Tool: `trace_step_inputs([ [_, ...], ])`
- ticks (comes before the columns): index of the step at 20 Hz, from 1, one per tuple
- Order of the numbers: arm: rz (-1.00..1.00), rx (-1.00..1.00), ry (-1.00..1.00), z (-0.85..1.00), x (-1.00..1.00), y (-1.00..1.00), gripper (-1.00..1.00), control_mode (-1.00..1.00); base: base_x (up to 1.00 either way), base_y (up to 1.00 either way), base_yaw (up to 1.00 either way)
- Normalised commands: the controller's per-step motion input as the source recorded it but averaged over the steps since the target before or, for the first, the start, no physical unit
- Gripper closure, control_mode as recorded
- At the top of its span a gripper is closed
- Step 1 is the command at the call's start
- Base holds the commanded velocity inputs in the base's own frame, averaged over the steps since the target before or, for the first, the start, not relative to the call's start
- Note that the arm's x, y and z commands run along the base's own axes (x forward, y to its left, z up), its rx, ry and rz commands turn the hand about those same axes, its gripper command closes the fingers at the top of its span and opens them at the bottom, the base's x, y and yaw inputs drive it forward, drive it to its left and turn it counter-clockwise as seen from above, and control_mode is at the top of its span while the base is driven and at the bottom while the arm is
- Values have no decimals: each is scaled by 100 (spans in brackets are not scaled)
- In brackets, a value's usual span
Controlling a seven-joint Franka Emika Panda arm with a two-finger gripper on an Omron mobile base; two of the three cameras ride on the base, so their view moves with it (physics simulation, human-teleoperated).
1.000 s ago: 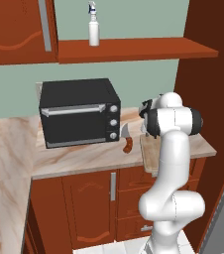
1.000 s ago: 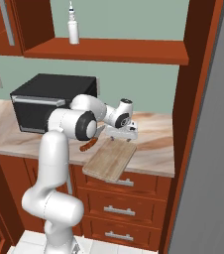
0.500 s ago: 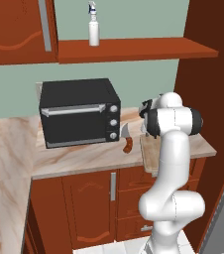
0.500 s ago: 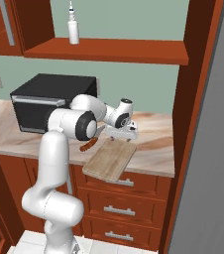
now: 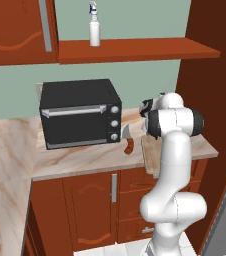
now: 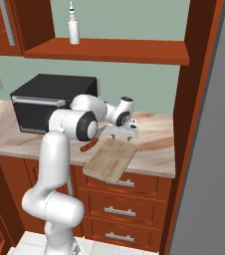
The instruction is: Move the cutting board and knife to the sink. Then move spray from the shelves to the counter.
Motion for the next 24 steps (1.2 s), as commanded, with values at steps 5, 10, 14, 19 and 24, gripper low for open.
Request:
trace_step_inputs([
  [5,0,0,0,45,25,3,-100,-100,0,0,0],
  [10,0,0,-4,54,-7,0,-100,-100,0,0,0],
  [14,-4,8,-8,35,-66,0,-100,-100,0,0,0],
  [19,-10,15,-15,11,-100,-18,-100,-100,0,0,0],
  [24,-12,16,-19,1,-100,-19,-100,-100,0,0,0],
])
